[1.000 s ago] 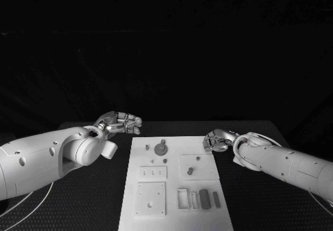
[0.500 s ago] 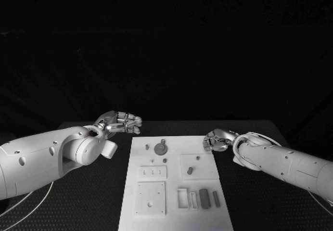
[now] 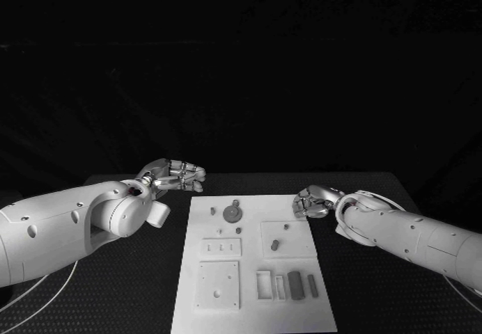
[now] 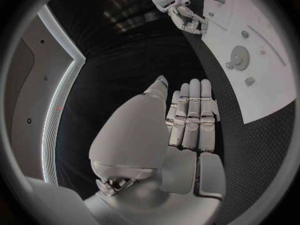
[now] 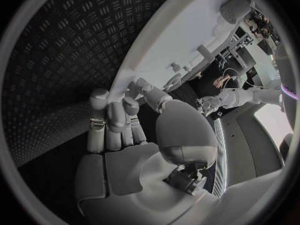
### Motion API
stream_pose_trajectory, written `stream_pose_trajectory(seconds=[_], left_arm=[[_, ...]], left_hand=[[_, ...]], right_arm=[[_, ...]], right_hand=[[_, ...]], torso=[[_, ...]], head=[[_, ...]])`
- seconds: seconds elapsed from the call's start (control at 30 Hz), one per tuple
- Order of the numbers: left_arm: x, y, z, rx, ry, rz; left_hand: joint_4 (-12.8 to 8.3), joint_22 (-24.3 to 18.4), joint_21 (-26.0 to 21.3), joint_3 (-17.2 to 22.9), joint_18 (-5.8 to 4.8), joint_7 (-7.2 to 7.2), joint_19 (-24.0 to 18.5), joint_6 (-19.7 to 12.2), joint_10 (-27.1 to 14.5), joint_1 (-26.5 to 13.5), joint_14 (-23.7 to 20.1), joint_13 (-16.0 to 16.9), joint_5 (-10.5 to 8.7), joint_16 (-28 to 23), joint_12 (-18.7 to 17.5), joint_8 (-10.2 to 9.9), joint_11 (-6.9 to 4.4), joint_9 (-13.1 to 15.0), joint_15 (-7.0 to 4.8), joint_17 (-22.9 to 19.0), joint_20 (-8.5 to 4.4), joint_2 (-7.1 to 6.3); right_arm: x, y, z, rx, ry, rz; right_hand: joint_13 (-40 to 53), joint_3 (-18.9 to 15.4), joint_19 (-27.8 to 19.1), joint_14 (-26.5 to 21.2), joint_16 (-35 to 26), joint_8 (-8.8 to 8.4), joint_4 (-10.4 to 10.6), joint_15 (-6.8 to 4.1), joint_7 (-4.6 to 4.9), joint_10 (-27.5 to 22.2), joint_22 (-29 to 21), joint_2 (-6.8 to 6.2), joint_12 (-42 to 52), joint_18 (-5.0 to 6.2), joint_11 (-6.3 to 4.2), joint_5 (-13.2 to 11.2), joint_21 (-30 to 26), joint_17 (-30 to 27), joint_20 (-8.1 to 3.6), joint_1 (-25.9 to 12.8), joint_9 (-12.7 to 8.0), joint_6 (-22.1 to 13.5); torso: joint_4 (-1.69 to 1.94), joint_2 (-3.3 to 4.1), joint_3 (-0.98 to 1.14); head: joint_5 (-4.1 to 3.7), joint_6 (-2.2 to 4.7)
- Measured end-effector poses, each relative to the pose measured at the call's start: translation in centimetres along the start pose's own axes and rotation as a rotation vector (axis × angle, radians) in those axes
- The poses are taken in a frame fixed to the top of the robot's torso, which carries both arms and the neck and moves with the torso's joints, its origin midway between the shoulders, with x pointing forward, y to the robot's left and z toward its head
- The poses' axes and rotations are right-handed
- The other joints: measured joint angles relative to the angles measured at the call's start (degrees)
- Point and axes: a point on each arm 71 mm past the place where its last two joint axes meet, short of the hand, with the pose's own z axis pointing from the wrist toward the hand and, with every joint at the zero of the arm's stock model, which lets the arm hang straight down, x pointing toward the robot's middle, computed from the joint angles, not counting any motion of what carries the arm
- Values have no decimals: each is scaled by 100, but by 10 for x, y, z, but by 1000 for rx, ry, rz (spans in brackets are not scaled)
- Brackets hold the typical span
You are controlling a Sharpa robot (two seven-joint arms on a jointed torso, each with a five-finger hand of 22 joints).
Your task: Assemble the parts on the task board
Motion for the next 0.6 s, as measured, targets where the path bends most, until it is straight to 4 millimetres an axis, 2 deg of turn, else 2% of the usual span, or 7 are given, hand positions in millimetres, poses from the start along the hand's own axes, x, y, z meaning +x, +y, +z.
stream_pose_trajectory(seconds=[0.37, 0.6], left_arm=[[0, 0, 0, 0, 0, 0], [-1, 0, 0, -2, 0, 1]], left_hand=[[0, 5, 0, 0, 0, 0, 0, 0, 35, 23, 0, 13, 0, 0, 0, 0, 8, 0, 0, 11, 0, 23], [0, 34, 0, 0, 0, -63, 47, 167, 150, -64, 74, 43, 0, 0, 0, 56, -65, 20, -31, 62, -5, 109]], right_arm=[[-1, 4, 0, -5, -38, -7], [-3, 8, -2, -11, -63, -7]], right_hand=[[0, -1, 25, 22, 24, 10, -1, -19, -17, 37, 5, 52, 0, 7, -36, 0, 1, 0, -24, 54, 37, 17], [0, -16, 38, 43, 24, 52, -16, -38, -29, 57, 5, 66, 0, 10, -56, 0, 24, 0, -36, 69, 45, 29]], torso=[[-1, -5, 2], [-11, -10, 3]], head=[[-3, 10], [4, 14]])
